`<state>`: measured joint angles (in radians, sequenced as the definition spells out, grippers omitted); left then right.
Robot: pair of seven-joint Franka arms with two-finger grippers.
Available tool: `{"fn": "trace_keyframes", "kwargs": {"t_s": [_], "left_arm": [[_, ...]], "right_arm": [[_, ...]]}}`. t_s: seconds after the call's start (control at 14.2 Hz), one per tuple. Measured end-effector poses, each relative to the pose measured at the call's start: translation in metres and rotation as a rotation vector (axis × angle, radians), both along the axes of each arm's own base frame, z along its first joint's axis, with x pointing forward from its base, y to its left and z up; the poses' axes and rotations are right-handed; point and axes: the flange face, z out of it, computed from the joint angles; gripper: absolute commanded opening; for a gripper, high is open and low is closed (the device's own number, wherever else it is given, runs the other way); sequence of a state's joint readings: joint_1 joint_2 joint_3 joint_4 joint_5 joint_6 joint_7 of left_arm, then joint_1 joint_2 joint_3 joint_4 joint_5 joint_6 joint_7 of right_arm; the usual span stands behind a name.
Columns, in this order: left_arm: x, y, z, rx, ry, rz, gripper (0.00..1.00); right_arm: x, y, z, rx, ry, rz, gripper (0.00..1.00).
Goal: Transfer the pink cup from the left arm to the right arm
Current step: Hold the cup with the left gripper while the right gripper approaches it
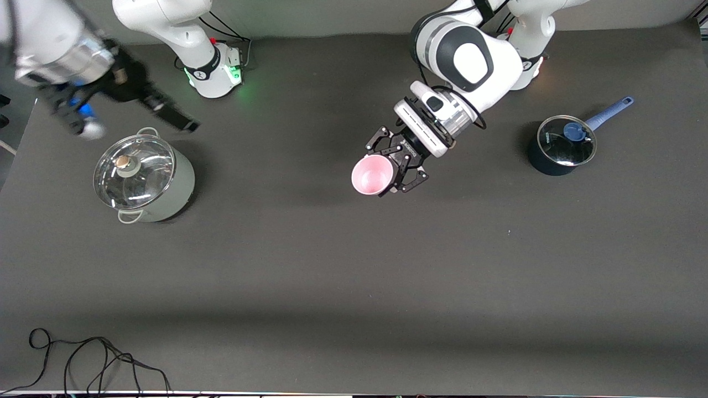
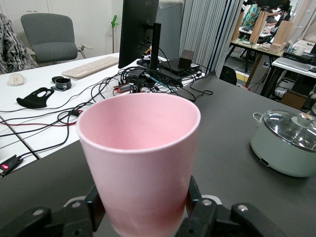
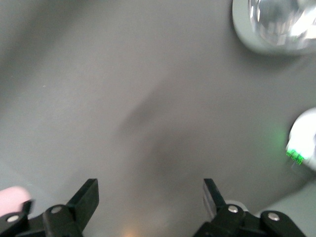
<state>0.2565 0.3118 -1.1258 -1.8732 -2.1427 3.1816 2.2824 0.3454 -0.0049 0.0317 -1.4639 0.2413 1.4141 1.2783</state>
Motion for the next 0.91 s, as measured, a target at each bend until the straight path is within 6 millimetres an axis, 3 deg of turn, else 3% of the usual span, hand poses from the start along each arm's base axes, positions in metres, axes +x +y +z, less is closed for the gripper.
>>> {"fn": "trace_keyframes", "kwargs": {"t_s": [0.14,0.35,0.56,0.7,0.91], "left_arm": [[0.0,0.0,0.0,0.0,0.002,0.002,0.57],[0.0,0.001,0.0,0.001,0.003,0.003,0.57],[0.0,0.001,-0.001,0.0,0.006,0.006,0.57],[0.001,0.001,-0.001,0.001,0.008,0.008,0.58],[0.001,0.003,-0.001,0.006,0.012,0.015,0.58]], "right_arm": [[-0.001,0.039,0.006,0.027,0.031,-0.119,0.94],[0.017,0.091,0.011,0.079,0.02,-0.268,0.95],[0.026,0.145,0.001,0.128,-0.008,-0.325,0.95],[0.03,0.169,-0.013,0.148,-0.016,-0.348,0.95],[0.037,0.186,-0.033,0.142,-0.006,-0.344,0.96]]}}
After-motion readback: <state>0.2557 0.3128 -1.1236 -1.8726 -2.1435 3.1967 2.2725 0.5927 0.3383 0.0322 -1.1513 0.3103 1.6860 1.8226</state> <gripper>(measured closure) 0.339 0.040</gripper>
